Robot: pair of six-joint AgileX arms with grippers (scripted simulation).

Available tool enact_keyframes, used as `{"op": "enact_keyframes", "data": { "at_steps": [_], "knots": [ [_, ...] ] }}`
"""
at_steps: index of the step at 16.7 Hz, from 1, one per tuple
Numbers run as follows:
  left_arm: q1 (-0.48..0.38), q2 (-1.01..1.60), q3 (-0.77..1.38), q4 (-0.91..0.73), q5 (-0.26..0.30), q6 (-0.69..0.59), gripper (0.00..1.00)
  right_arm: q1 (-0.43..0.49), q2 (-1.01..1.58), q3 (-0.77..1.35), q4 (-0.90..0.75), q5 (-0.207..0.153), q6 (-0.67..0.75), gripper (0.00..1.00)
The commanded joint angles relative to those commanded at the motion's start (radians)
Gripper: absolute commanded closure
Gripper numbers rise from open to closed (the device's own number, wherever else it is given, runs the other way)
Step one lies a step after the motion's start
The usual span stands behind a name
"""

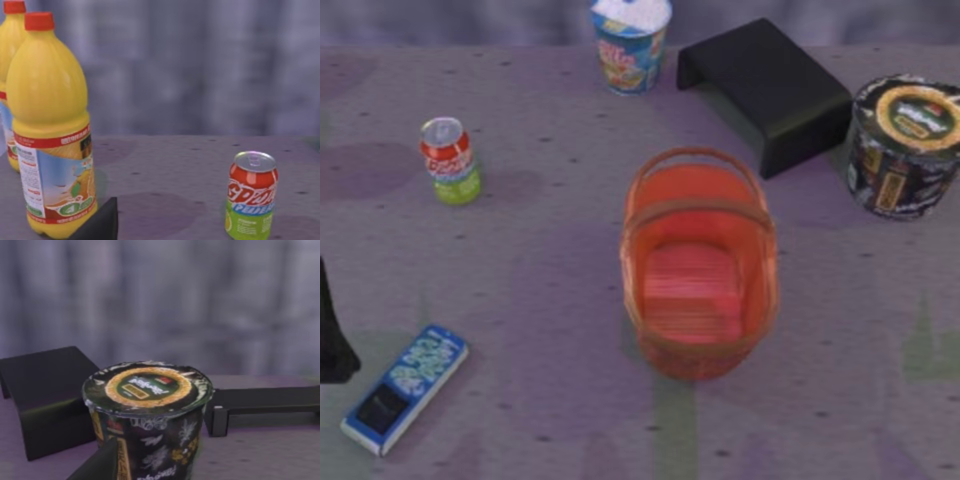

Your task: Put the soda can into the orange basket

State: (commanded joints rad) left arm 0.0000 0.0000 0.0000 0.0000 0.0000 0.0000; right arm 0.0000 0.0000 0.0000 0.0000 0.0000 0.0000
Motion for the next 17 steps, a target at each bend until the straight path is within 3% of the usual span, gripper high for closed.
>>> {"op": "enact_keyframes", "data": {
  "at_steps": [8, 17],
  "knots": [
    [-0.025, 0.148, 0.14, -0.102, 0.031, 0.039, 0.0, 0.0, 0.0, 0.0, 0.0, 0.0, 0.0, 0.0],
    [-0.087, 0.79, 0.743, -0.532, 0.091, 0.204, 0.0, 0.0, 0.0, 0.0, 0.0, 0.0, 0.0, 0.0]
  ]
}}
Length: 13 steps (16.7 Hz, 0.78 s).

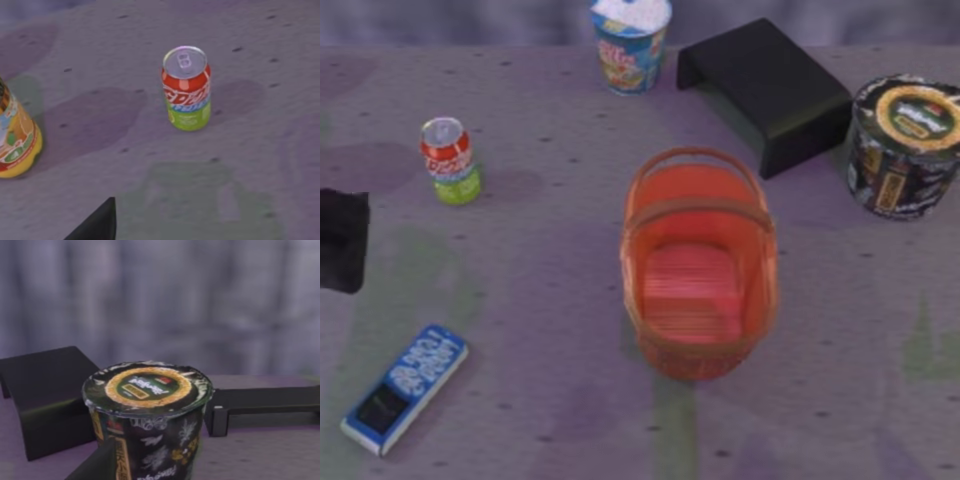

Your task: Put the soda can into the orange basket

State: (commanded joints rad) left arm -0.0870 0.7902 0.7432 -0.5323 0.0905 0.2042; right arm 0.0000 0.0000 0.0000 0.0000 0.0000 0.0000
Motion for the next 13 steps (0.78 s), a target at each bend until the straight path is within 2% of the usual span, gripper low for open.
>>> {"op": "enact_keyframes", "data": {
  "at_steps": [6, 13],
  "knots": [
    [-0.031, 0.588, 0.556, -0.378, 0.009, 0.144, 0.0, 0.0, 0.0, 0.0, 0.0, 0.0, 0.0, 0.0],
    [-0.047, 1.266, 1.249, -0.787, -0.014, 0.309, 0.0, 0.0, 0.0, 0.0, 0.0, 0.0, 0.0, 0.0]
  ]
}}
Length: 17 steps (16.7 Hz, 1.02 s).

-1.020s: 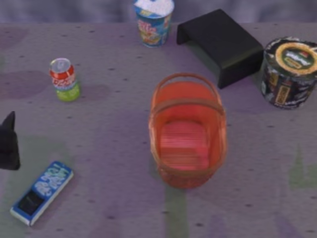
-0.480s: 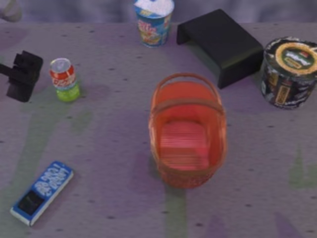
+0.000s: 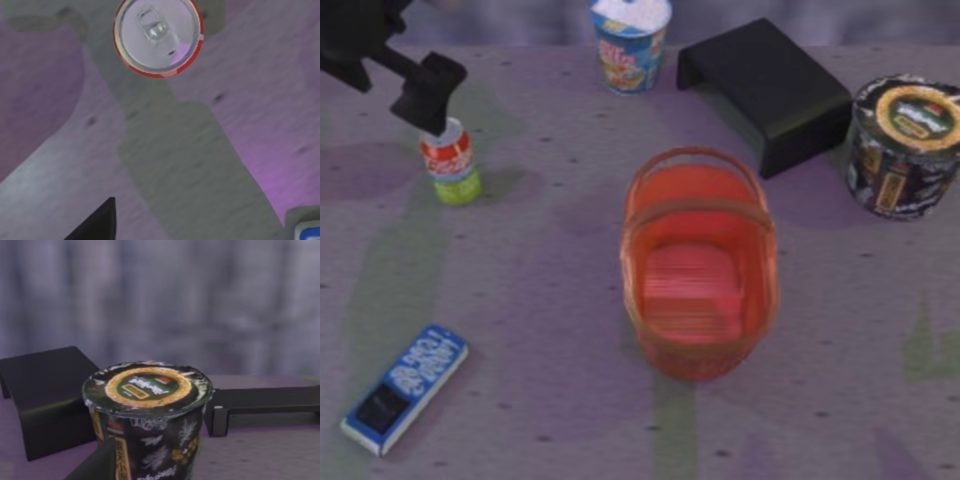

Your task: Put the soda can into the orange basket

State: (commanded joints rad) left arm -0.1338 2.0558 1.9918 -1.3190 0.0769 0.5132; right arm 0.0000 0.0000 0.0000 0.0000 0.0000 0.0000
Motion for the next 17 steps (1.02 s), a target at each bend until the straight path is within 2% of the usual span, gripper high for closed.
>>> {"op": "enact_keyframes", "data": {
  "at_steps": [5, 10, 13, 17],
  "knots": [
    [-0.002, 0.384, 0.446, -0.211, -0.027, 0.097, 0.0, 0.0, 0.0, 0.0, 0.0, 0.0, 0.0, 0.0],
    [0.001, 0.636, 0.782, -0.335, -0.053, 0.162, 0.0, 0.0, 0.0, 0.0, 0.0, 0.0, 0.0, 0.0],
    [0.003, 0.709, 0.89, -0.369, -0.064, 0.181, 0.0, 0.0, 0.0, 0.0, 0.0, 0.0, 0.0, 0.0],
    [0.003, 0.722, 0.909, -0.374, -0.066, 0.184, 0.0, 0.0, 0.0, 0.0, 0.0, 0.0, 0.0, 0.0]
  ]
}}
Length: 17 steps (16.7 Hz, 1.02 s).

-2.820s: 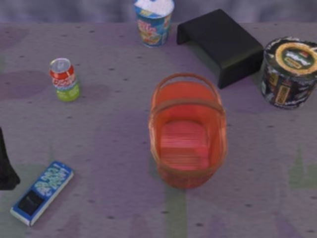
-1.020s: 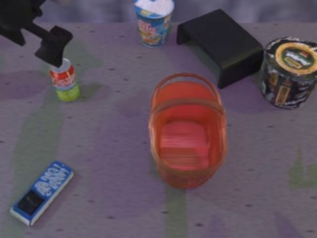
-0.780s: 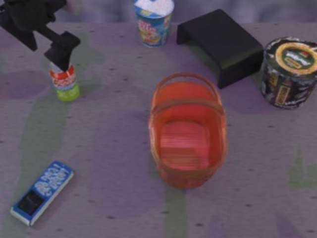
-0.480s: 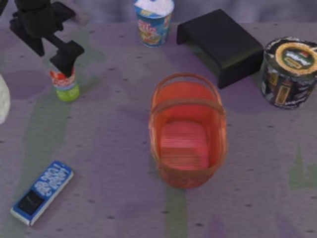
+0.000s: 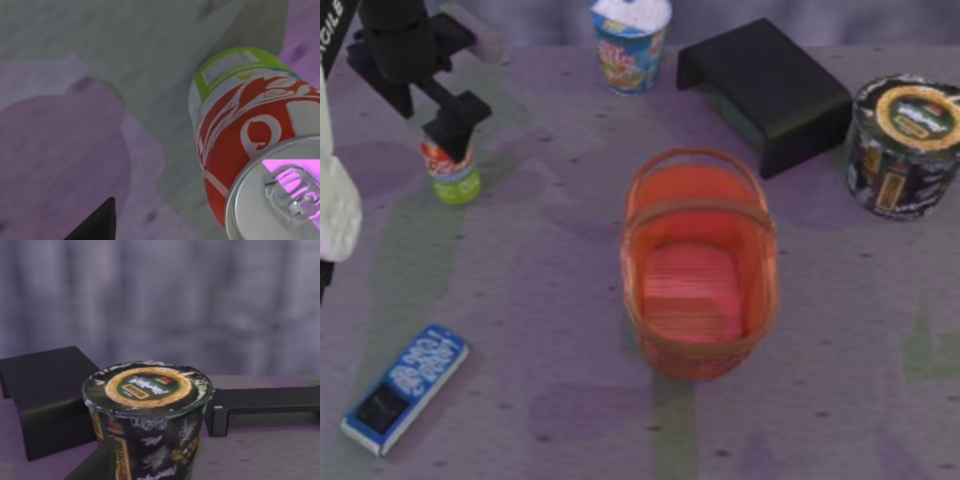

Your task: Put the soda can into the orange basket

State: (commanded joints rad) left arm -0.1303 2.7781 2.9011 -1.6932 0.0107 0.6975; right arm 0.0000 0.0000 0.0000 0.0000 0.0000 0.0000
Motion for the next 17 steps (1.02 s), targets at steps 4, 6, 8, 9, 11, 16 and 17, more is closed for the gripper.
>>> {"op": "enact_keyframes", "data": {
  "at_steps": [4, 6, 8, 9, 11, 16, 17],
  "knots": [
    [-0.001, -0.001, -0.005, 0.004, 0.001, -0.001, 0.0, 0.0, 0.0, 0.0, 0.0, 0.0, 0.0, 0.0],
    [-0.001, -0.012, -0.042, 0.03, 0.0, -0.001, 0.0, 0.0, 0.0, 0.0, 0.0, 0.0, 0.0, 0.0],
    [-0.001, -0.034, -0.116, 0.082, -0.001, -0.001, 0.0, 0.0, 0.0, 0.0, 0.0, 0.0, 0.0, 0.0],
    [-0.001, -0.047, -0.163, 0.114, -0.001, -0.001, 0.0, 0.0, 0.0, 0.0, 0.0, 0.0, 0.0, 0.0],
    [0.0, -0.077, -0.264, 0.183, -0.001, 0.0, 0.0, 0.0, 0.0, 0.0, 0.0, 0.0, 0.0, 0.0],
    [0.001, -0.125, -0.443, 0.314, -0.002, 0.001, 0.0, 0.0, 0.0, 0.0, 0.0, 0.0, 0.0, 0.0],
    [0.001, -0.127, -0.45, 0.32, -0.002, 0.001, 0.0, 0.0, 0.0, 0.0, 0.0, 0.0, 0.0, 0.0]
  ]
}}
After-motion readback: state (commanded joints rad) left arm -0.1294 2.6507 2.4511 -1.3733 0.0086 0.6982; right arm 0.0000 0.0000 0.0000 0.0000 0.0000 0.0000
